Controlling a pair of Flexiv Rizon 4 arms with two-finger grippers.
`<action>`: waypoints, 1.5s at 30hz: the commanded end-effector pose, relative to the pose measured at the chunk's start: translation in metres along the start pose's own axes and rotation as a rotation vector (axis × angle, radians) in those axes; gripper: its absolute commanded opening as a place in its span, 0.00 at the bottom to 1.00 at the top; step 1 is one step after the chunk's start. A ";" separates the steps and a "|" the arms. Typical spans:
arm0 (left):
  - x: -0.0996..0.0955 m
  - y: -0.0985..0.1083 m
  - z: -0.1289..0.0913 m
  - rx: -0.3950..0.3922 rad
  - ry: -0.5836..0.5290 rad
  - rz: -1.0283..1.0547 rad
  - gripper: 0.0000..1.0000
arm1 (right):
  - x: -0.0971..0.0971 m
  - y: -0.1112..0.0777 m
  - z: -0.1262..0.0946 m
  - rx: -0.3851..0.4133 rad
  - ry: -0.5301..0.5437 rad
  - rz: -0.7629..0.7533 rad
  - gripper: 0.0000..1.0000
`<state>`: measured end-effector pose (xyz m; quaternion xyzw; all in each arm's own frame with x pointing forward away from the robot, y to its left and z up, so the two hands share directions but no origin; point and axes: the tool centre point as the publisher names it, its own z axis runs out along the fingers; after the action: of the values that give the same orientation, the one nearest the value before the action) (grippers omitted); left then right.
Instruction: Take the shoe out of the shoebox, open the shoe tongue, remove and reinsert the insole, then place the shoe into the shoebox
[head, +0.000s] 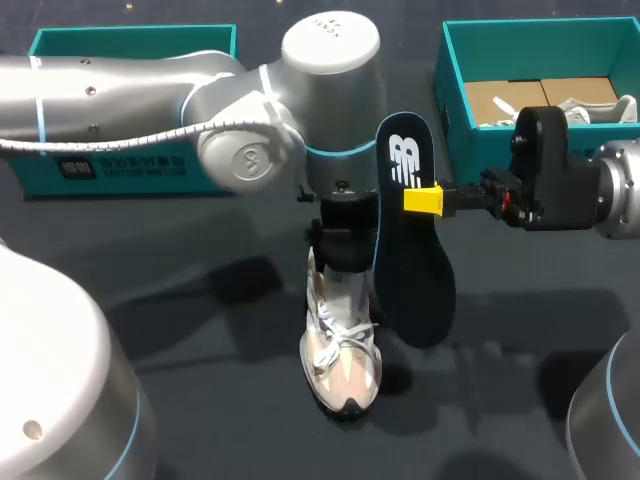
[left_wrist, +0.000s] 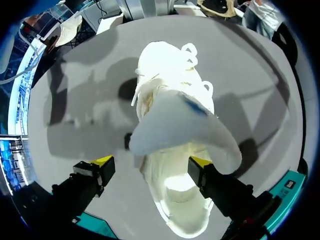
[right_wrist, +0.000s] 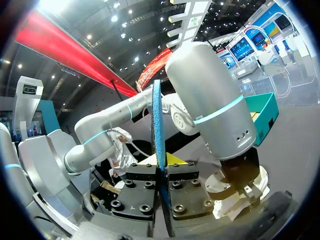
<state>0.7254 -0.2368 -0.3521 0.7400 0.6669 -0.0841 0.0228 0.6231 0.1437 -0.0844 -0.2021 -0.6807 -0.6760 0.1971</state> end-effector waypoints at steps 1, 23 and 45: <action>0.015 -0.002 -0.019 -0.011 -0.075 -0.006 1.00 | 0.001 -0.001 0.001 -0.001 -0.004 0.001 0.00; 0.014 -0.004 -0.071 -0.044 -0.309 -0.065 1.00 | 0.001 -0.001 0.001 -0.001 -0.004 0.001 0.00; -0.004 -0.004 -0.120 -0.102 -0.623 0.003 1.00 | 0.001 -0.001 0.001 -0.001 -0.004 0.001 0.00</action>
<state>0.7360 -0.2289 -0.2321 0.6818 0.6343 -0.2643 0.2509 0.6231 0.1438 -0.0843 -0.2021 -0.6807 -0.6760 0.1972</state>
